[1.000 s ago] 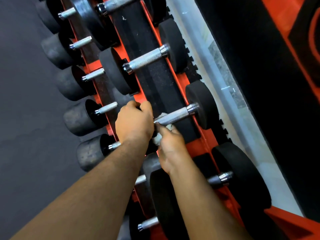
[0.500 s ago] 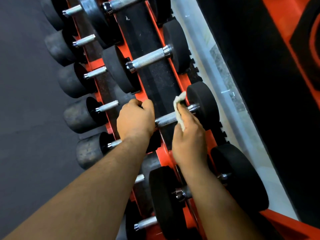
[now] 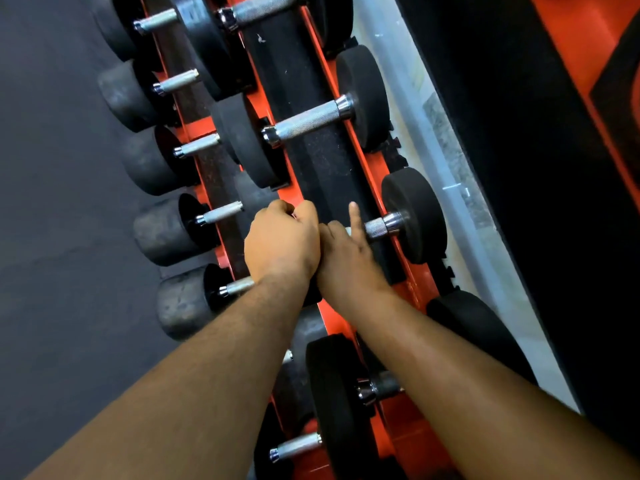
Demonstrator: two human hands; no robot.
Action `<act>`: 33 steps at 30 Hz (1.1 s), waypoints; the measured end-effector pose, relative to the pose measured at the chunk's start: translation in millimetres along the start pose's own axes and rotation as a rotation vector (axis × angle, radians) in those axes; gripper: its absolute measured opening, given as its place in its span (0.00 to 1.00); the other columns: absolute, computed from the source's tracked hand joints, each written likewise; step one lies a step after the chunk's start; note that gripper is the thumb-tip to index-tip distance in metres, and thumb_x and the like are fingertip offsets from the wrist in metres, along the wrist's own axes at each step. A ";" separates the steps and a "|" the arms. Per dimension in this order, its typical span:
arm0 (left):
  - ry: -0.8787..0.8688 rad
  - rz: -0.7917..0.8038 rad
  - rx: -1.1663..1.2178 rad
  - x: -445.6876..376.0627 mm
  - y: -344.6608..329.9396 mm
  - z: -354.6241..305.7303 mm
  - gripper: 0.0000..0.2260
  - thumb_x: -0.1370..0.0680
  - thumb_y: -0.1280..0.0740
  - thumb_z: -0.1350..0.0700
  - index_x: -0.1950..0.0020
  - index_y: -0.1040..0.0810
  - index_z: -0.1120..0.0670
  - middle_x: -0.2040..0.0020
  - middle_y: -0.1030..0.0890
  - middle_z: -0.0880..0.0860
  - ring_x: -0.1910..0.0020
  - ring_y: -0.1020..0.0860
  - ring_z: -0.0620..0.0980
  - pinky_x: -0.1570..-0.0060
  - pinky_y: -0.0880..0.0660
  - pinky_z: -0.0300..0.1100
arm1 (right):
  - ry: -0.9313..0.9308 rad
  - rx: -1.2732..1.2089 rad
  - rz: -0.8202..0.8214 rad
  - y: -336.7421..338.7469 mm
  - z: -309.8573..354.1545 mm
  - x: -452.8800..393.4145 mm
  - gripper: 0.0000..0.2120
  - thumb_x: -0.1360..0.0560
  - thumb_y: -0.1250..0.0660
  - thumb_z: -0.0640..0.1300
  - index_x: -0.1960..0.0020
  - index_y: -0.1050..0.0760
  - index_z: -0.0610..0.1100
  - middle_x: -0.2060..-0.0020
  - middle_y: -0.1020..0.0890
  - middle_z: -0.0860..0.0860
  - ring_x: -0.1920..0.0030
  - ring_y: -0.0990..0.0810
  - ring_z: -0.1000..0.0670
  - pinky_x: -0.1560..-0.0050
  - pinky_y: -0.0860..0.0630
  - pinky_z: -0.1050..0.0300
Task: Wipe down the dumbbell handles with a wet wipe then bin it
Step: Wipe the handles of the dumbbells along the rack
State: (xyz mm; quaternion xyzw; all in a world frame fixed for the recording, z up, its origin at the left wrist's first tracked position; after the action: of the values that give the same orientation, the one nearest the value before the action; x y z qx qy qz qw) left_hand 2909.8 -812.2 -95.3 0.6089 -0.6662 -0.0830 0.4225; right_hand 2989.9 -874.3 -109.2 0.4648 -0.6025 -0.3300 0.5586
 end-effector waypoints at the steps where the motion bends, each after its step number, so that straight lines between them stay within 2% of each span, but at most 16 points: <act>1: -0.001 -0.004 0.004 -0.4 -0.5 0.2 0.14 0.22 0.42 0.45 0.54 0.20 0.51 0.52 0.18 0.53 0.52 0.22 0.58 0.50 0.25 0.49 | -0.015 0.022 -0.011 -6.1 2.4 12.3 0.24 0.23 0.45 0.40 0.27 0.32 0.41 0.38 0.25 0.45 0.33 0.30 0.40 0.24 0.55 0.30; 3: 0.005 -0.009 0.007 0.4 -1.0 1.4 0.14 0.23 0.43 0.44 0.55 0.21 0.50 0.52 0.18 0.53 0.52 0.21 0.58 0.48 0.23 0.51 | -0.033 0.044 -0.039 -17.4 6.6 34.0 0.27 0.21 0.48 0.40 0.21 0.42 0.39 0.26 0.34 0.40 0.24 0.39 0.36 0.26 0.48 0.28; 5: 0.004 -0.009 0.005 -0.3 -1.8 2.4 0.14 0.23 0.43 0.44 0.55 0.21 0.50 0.52 0.18 0.52 0.52 0.21 0.57 0.49 0.24 0.50 | -0.028 0.064 -0.033 -23.5 6.7 34.5 0.28 0.20 0.48 0.40 0.21 0.46 0.39 0.25 0.37 0.40 0.23 0.40 0.36 0.27 0.46 0.26; 7: -0.003 -0.006 0.000 0.3 -1.1 2.0 0.14 0.23 0.43 0.44 0.55 0.21 0.50 0.53 0.18 0.52 0.53 0.21 0.57 0.52 0.26 0.49 | -0.009 0.023 -0.003 -11.7 4.9 22.2 0.26 0.22 0.46 0.38 0.24 0.38 0.39 0.32 0.31 0.42 0.29 0.34 0.38 0.26 0.49 0.28; 10: -0.007 -0.013 -0.003 0.1 0.1 0.3 0.15 0.22 0.42 0.45 0.54 0.20 0.51 0.51 0.18 0.53 0.52 0.22 0.57 0.53 0.29 0.47 | -0.034 -0.166 0.061 16.7 -6.6 -0.1 0.20 0.21 0.49 0.36 0.33 0.29 0.41 0.40 0.26 0.45 0.36 0.30 0.42 0.25 0.48 0.45; 12: -0.003 -0.014 -0.008 1.3 0.3 -0.7 0.15 0.22 0.42 0.45 0.52 0.19 0.52 0.50 0.18 0.55 0.50 0.22 0.59 0.51 0.28 0.48 | -0.060 -0.179 0.086 23.6 -9.8 -10.7 0.14 0.20 0.46 0.39 0.38 0.27 0.43 0.42 0.23 0.47 0.39 0.28 0.44 0.28 0.43 0.49; 15: -0.010 -0.016 -0.010 1.1 0.4 0.1 0.15 0.22 0.42 0.45 0.53 0.20 0.51 0.51 0.18 0.54 0.50 0.21 0.59 0.52 0.27 0.48 | -0.090 -0.124 0.040 2.9 -0.5 6.9 0.18 0.23 0.44 0.38 0.35 0.27 0.42 0.43 0.24 0.46 0.38 0.27 0.42 0.23 0.47 0.36; 18: -0.018 -0.028 -0.014 -0.3 -1.2 2.8 0.15 0.22 0.42 0.45 0.55 0.20 0.51 0.53 0.18 0.54 0.53 0.22 0.57 0.53 0.27 0.47 | -0.107 0.005 -0.011 -17.6 -10.0 35.8 0.28 0.21 0.43 0.41 0.22 0.43 0.42 0.29 0.31 0.42 0.24 0.38 0.38 0.25 0.50 0.28; 19: -0.019 -0.030 -0.019 -0.6 -1.9 3.1 0.15 0.22 0.43 0.45 0.55 0.20 0.51 0.53 0.18 0.54 0.53 0.22 0.58 0.52 0.26 0.48 | -0.103 0.032 -0.027 -18.1 -15.0 34.9 0.27 0.20 0.43 0.42 0.22 0.43 0.42 0.29 0.31 0.42 0.24 0.38 0.38 0.25 0.51 0.28; 20: -0.022 -0.028 -0.022 -0.9 -2.6 3.3 0.15 0.22 0.43 0.44 0.55 0.20 0.51 0.53 0.18 0.54 0.52 0.21 0.58 0.51 0.25 0.49 | -0.100 0.043 -0.034 -14.2 -17.3 29.7 0.23 0.20 0.45 0.41 0.25 0.38 0.42 0.33 0.27 0.42 0.27 0.34 0.38 0.25 0.51 0.28; 22: -0.024 -0.026 -0.015 -0.6 -2.2 1.8 0.15 0.22 0.43 0.45 0.55 0.20 0.51 0.53 0.18 0.54 0.52 0.22 0.58 0.50 0.24 0.49 | -0.111 -0.020 -0.065 1.0 -19.1 8.3 0.18 0.22 0.50 0.39 0.39 0.26 0.43 0.49 0.21 0.45 0.41 0.23 0.41 0.23 0.50 0.33; 24: -0.026 -0.027 -0.011 -0.4 -1.1 -0.2 0.15 0.22 0.43 0.45 0.55 0.20 0.52 0.54 0.18 0.53 0.53 0.22 0.57 0.51 0.26 0.49 | -0.068 -0.089 -0.027 13.5 -19.6 -9.2 0.19 0.23 0.51 0.39 0.42 0.24 0.46 0.54 0.21 0.48 0.47 0.23 0.44 0.22 0.52 0.37; 26: -0.028 -0.023 -0.010 1.2 0.6 -1.3 0.15 0.21 0.42 0.45 0.56 0.21 0.52 0.56 0.19 0.53 0.54 0.23 0.57 0.54 0.29 0.47 | -0.033 -0.123 -0.002 11.2 -25.3 -8.2 0.16 0.22 0.46 0.38 0.39 0.25 0.47 0.50 0.21 0.48 0.42 0.24 0.44 0.21 0.53 0.39; 28: -0.023 -0.017 -0.002 3.3 2.7 -1.8 0.14 0.21 0.42 0.46 0.57 0.21 0.52 0.57 0.19 0.53 0.55 0.24 0.56 0.55 0.31 0.46 | -0.019 -0.148 -0.039 8.8 -31.7 8.0 0.21 0.23 0.47 0.37 0.33 0.28 0.45 0.40 0.23 0.47 0.30 0.30 0.43 0.21 0.55 0.39; 30: -0.021 -0.020 -0.002 3.5 3.3 -1.1 0.14 0.21 0.42 0.46 0.57 0.22 0.52 0.57 0.20 0.53 0.55 0.24 0.57 0.54 0.31 0.46 | -0.082 -0.222 -0.083 7.6 -36.7 27.0 0.30 0.25 0.54 0.39 0.24 0.36 0.45 0.25 0.32 0.46 0.21 0.43 0.44 0.21 0.58 0.41; 33: -0.015 -0.019 -0.006 3.9 5.5 -1.8 0.13 0.21 0.42 0.47 0.57 0.22 0.52 0.57 0.21 0.53 0.56 0.26 0.56 0.54 0.32 0.45 | -0.265 -0.274 -0.117 12.5 -36.6 48.5 0.33 0.24 0.55 0.37 0.19 0.47 0.43 0.19 0.47 0.44 0.19 0.53 0.45 0.22 0.60 0.48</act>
State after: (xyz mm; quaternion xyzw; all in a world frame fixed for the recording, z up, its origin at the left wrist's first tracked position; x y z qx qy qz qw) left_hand 2907.3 -813.6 -89.0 0.6133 -0.6633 -0.0937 0.4185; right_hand 3026.1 -910.4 -74.1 0.3711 -0.5923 -0.4990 0.5124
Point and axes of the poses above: each hand's wrist, its own x-axis away from the middle knuckle, its own y-axis out of the back of the hand, z = x × y, the point moved 2 cm from there along -x, towards the middle knuckle
